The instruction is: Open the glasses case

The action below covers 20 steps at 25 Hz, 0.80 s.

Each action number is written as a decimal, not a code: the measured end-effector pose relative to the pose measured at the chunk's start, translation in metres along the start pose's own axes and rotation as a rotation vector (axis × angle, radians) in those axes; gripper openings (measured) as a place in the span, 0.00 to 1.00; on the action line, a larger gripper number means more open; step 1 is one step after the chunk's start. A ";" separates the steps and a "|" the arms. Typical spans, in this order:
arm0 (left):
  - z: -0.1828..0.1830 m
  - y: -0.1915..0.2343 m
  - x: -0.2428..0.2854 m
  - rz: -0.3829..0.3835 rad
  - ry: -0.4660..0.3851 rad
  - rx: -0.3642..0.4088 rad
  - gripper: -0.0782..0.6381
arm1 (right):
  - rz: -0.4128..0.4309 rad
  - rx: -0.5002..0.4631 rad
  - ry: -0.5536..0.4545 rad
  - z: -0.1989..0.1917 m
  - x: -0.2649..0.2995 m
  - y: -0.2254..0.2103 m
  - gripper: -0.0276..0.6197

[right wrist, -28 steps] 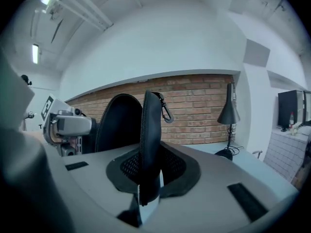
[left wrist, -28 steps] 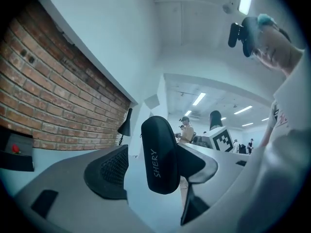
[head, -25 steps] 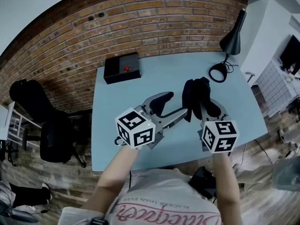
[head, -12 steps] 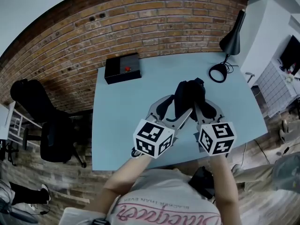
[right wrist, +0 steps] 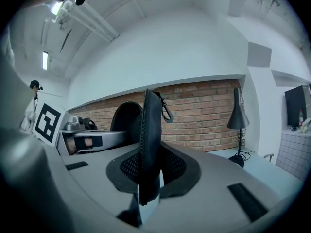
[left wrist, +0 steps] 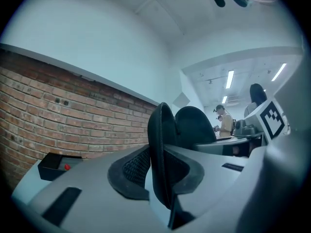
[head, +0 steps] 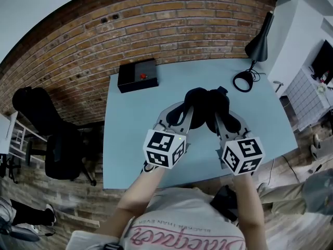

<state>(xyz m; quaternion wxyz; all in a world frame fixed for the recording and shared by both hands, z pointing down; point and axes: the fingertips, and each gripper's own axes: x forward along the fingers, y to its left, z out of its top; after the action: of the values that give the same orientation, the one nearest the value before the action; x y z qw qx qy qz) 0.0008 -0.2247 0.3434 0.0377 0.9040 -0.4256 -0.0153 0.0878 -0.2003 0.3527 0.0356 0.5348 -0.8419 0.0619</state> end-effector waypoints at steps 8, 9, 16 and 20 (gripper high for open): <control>-0.006 0.003 0.003 -0.041 0.018 -0.017 0.18 | 0.013 0.026 -0.009 -0.009 0.001 -0.001 0.12; -0.007 0.003 0.004 -0.041 0.020 -0.017 0.18 | 0.010 0.025 -0.008 -0.010 0.001 -0.002 0.12; -0.009 0.002 0.007 -0.040 0.027 -0.009 0.18 | -0.014 0.014 -0.004 -0.011 0.002 -0.006 0.12; -0.008 0.002 0.008 -0.040 0.024 -0.007 0.18 | -0.019 0.009 -0.007 -0.010 0.003 -0.006 0.12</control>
<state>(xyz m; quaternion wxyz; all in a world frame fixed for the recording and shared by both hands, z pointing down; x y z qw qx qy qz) 0.0044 -0.2314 0.3513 0.0455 0.9124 -0.4067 -0.0068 0.0920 -0.2046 0.3633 0.0310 0.5432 -0.8366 0.0633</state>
